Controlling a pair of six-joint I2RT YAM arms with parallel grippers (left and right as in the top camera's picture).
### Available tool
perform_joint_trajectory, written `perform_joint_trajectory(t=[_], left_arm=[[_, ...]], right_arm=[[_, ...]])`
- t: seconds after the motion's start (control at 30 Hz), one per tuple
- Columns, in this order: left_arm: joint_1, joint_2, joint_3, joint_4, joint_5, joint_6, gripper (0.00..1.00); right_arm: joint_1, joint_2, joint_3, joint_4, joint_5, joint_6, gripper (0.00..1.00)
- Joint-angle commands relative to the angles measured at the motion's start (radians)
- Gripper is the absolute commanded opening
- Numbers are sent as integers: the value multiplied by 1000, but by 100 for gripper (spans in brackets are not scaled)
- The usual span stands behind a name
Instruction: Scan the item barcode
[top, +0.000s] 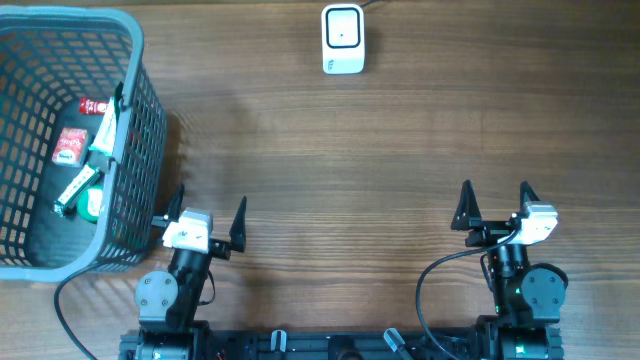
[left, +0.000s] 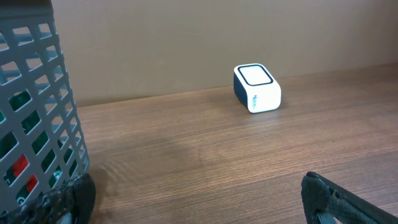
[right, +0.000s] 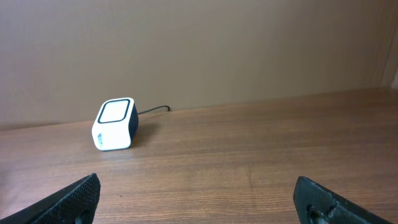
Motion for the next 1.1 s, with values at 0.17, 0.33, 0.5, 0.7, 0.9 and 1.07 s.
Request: perform_joint_trajectory(t=[0.17,0.33,0.5,0.7,0.9,1.07], left_arm=[[7,-5,-7,0,19,-6,100],[7,-4,-7,0,19,-6,100],[7,-5,-7,0,19,-6,100],[6,-4,-6,16,150,-60,100],[7,14,163,-3,219,-116,100],[7,244,528,-150,142,-188,100]], right_arm=[[-5,4,-1,0,17,1,100],[-5,4,-1,0,17,2,100],[-5,4,-1,0,17,2,100],[-5,4,-1,0,17,2,100],[-5,4,-1,0,17,2,100],[-5,4,-1,0,17,2,100]])
